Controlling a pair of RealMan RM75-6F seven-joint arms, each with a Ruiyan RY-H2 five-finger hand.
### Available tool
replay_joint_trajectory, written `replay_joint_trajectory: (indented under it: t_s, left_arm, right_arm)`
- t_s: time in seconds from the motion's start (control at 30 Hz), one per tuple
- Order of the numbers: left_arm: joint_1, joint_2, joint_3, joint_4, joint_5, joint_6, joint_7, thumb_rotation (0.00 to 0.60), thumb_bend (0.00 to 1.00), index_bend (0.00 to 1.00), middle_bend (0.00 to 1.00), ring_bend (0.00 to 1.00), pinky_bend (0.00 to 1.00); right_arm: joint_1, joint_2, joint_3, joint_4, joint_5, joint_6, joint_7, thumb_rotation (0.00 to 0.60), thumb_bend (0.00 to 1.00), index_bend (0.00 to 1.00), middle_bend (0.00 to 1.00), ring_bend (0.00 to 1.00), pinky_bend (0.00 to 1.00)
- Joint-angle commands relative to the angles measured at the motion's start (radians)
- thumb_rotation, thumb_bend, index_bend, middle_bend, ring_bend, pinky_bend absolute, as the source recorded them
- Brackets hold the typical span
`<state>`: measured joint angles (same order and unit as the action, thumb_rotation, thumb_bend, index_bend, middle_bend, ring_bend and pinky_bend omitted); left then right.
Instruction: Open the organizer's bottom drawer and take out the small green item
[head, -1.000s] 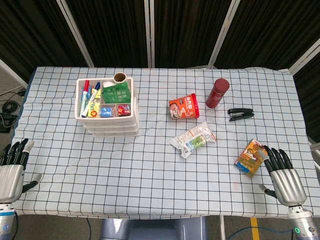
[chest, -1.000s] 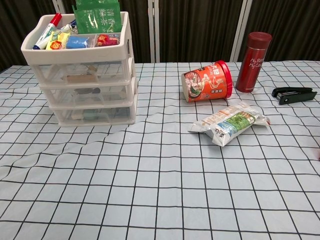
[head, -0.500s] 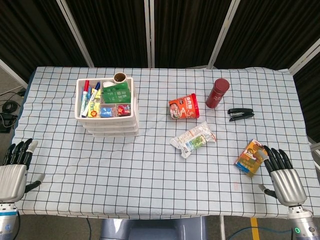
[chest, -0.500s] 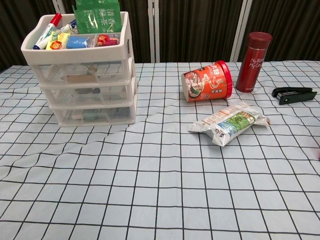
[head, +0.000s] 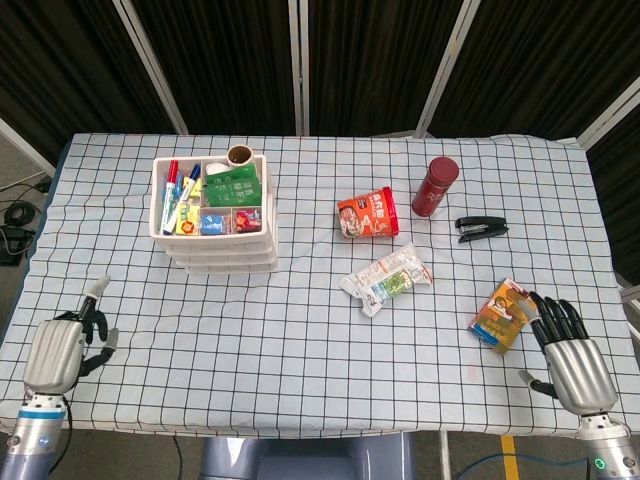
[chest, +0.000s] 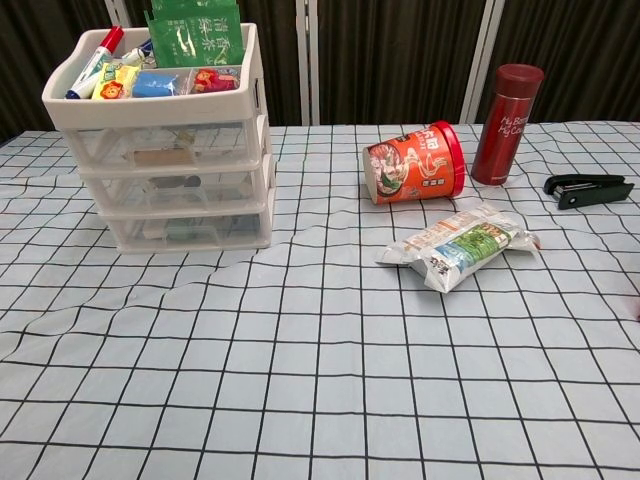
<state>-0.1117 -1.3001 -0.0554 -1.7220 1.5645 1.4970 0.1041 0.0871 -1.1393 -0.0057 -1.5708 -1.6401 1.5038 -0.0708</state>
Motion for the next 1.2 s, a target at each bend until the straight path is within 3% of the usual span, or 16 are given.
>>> replay_joint_trajectory:
  t_s: [0.03,0.17,0.33,0.77,1.2]
  left_arm:
    - [-0.038,-0.044,0.002,-0.006,-0.012,-0.068,-0.104,0.600,0.61,0.11,0.92,0.90,0.76]
    - [-0.073,-0.064,-0.009,-0.023,-0.049,-0.137,-0.179,0.600,0.64,0.12,0.95,0.93,0.78]
    - [-0.110,-0.102,-0.037,-0.021,-0.106,-0.193,-0.167,0.600,0.64,0.12,0.98,0.95,0.81]
    - [-0.216,-0.155,-0.109,-0.065,-0.379,-0.446,-0.256,0.600,0.65,0.10,1.00,0.98,0.84]
    - [-0.267,-0.210,-0.164,-0.041,-0.488,-0.573,-0.430,0.600,0.65,0.06,1.00,0.98,0.84]
  right_arm:
    - [-0.001,0.004,-0.004,-0.005,-0.004,0.000,0.003,0.600,0.00,0.00,0.00,0.00,0.00]
    - [-0.003,0.010,-0.005,-0.010,-0.004,0.000,0.009,0.600,0.00,0.00,0.00,0.00,0.00]
    - [-0.003,0.018,-0.003,-0.015,-0.001,0.002,0.022,0.600,0.00,0.00,0.00,0.00,0.00]
    - [-0.003,0.032,0.000,-0.017,0.002,0.003,0.058,0.600,0.00,0.00,0.00,0.00,0.00]
    - [-0.001,0.038,0.001,-0.018,0.004,-0.003,0.077,0.600,0.00,0.00,0.00,0.00,0.00]
